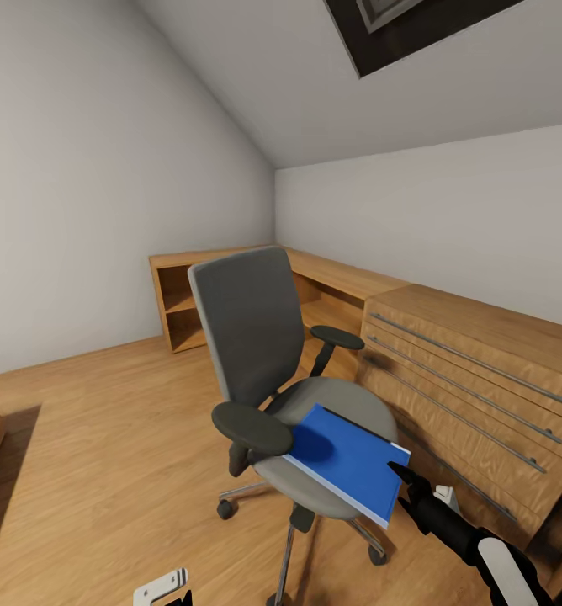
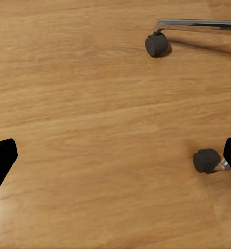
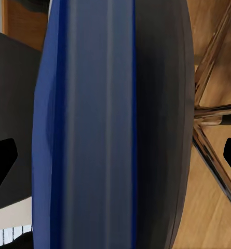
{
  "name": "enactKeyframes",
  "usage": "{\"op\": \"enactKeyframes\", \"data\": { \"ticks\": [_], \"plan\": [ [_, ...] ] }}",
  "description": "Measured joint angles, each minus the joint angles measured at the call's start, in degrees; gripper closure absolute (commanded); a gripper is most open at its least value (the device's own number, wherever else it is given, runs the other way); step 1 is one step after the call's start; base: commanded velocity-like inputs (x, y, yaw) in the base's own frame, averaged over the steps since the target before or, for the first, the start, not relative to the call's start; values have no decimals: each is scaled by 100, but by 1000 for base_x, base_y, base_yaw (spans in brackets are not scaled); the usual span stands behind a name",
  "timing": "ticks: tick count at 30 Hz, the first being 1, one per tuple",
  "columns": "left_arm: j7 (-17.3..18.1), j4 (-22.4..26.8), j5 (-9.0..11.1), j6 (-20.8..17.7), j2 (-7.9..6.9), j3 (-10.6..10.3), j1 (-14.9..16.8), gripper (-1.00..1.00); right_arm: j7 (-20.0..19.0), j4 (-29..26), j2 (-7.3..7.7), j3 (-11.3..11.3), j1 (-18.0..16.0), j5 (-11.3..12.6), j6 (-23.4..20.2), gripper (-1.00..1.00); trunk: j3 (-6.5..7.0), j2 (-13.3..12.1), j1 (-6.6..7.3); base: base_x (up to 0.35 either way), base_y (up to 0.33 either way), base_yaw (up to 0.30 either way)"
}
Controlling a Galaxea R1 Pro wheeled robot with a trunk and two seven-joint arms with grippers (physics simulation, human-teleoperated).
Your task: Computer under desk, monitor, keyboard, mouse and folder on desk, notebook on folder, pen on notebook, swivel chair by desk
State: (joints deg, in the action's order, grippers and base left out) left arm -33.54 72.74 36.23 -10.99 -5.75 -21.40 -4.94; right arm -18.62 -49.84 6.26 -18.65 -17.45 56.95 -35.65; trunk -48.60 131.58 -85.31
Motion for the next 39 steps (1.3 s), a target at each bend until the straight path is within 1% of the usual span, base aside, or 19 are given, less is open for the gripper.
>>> {"op": "enactKeyframes", "data": {
  "ticks": [7, 8, 31, 39],
  "plan": [
    [0, -6, -1, 0, 0, -1, 0, -100, 4, 0, 0, 0, 0, 0, 0, -100, 0, 0, 0, 1, 1, 0],
    [0, -7, -1, 0, 0, -1, 0, -100, 5, 0, 0, 0, 0, 0, 0, 100, 0, 0, 0, 0, 0, 0],
    [-1, -9, 5, 0, 0, -1, 0, -100, -3, -9, 0, 0, 0, -6, 0, 100, 0, 0, 0, 0, 0, 0],
    [-1, -12, 6, 0, 0, -2, 0, -100, -1, -17, 0, 0, 0, -3, 0, 100, 143, -320, 175, 0, 0, 0]
  ]
}}
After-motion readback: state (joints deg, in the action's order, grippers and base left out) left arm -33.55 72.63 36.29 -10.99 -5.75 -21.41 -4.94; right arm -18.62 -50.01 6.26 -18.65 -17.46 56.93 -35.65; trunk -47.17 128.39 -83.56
